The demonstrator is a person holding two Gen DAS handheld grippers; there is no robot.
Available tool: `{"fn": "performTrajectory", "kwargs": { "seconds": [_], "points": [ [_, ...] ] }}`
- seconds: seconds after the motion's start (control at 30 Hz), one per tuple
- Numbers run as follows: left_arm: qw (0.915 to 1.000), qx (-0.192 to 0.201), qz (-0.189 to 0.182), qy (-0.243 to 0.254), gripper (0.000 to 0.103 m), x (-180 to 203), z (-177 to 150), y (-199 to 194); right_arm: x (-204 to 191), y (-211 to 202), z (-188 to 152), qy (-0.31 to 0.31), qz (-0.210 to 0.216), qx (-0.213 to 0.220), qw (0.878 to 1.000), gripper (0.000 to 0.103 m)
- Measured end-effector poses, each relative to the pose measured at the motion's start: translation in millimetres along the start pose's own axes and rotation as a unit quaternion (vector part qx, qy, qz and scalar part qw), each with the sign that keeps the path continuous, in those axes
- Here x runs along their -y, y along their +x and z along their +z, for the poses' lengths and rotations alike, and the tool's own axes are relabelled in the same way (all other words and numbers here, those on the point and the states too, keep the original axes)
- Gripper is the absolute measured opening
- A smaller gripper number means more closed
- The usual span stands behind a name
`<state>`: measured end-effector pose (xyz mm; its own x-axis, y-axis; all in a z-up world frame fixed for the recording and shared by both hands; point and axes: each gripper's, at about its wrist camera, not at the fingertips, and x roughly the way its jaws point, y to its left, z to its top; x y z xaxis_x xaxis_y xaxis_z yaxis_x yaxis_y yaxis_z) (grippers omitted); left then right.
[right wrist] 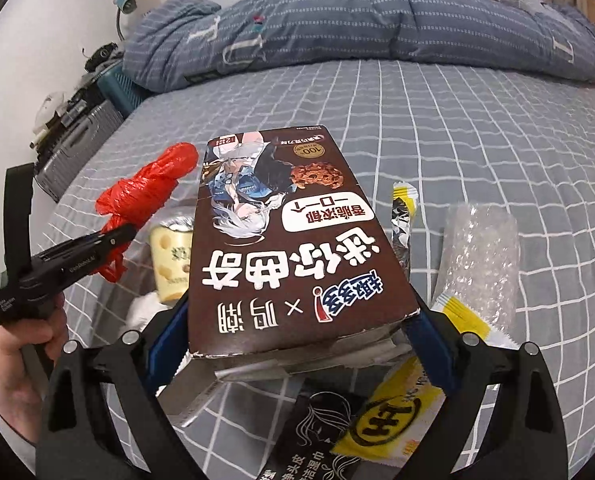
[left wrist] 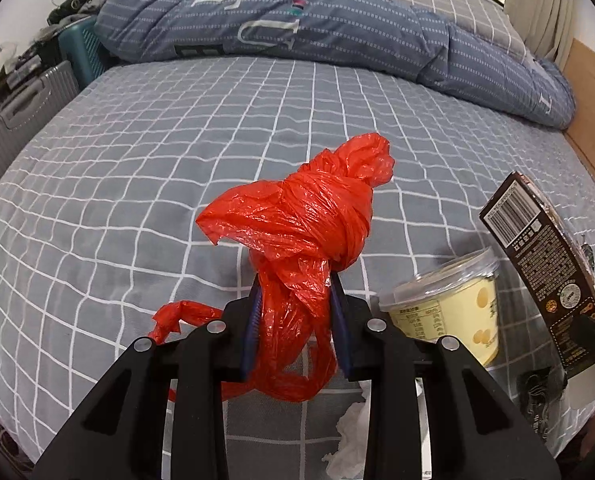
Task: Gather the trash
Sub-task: 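Lift the red bag with the left tool while the right tool lifts the brown box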
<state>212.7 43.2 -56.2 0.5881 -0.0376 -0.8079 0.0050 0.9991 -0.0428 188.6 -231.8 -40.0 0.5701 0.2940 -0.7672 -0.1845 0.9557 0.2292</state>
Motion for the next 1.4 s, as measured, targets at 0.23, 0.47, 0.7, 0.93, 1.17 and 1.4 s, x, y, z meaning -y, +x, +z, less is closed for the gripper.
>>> {"fn": "performTrajectory", "kwargs": {
  "seconds": [0.23,0.47,0.7,0.93,1.17,1.4],
  "points": [
    [0.9999,0.016,0.0,0.0,0.029,1.6,5.8,-16.2,-6.4,-14.2,6.8,0.003,0.023,0.015,1.0,0.091],
    [1.0,0.005,0.004,0.004,0.029,2.8,1.6,-5.0,-2.3,20.3,-5.9,-0.011,-0.014,-0.04,0.999,0.091],
    [1.0,0.0,0.006,0.003,0.029,1.3,-1.2,1.4,-9.5,33.8,-11.9,-0.036,-0.037,-0.068,0.996,0.093],
    [1.0,0.002,0.0,0.001,0.029,-2.1,0.1,-0.8,-12.9,17.0,-13.6,-0.048,-0.047,-0.085,0.994,0.095],
    [0.9999,0.009,-0.007,0.0,0.029,-3.9,-1.0,-10.4,-40.6,-2.0,-24.1,-0.091,-0.072,-0.079,0.99,0.095],
    [0.9999,0.013,-0.007,-0.007,0.029,-9.6,1.2,-14.5,-45.4,-2.9,15.7,-0.102,-0.058,-0.06,0.991,0.096]
  ]
}}
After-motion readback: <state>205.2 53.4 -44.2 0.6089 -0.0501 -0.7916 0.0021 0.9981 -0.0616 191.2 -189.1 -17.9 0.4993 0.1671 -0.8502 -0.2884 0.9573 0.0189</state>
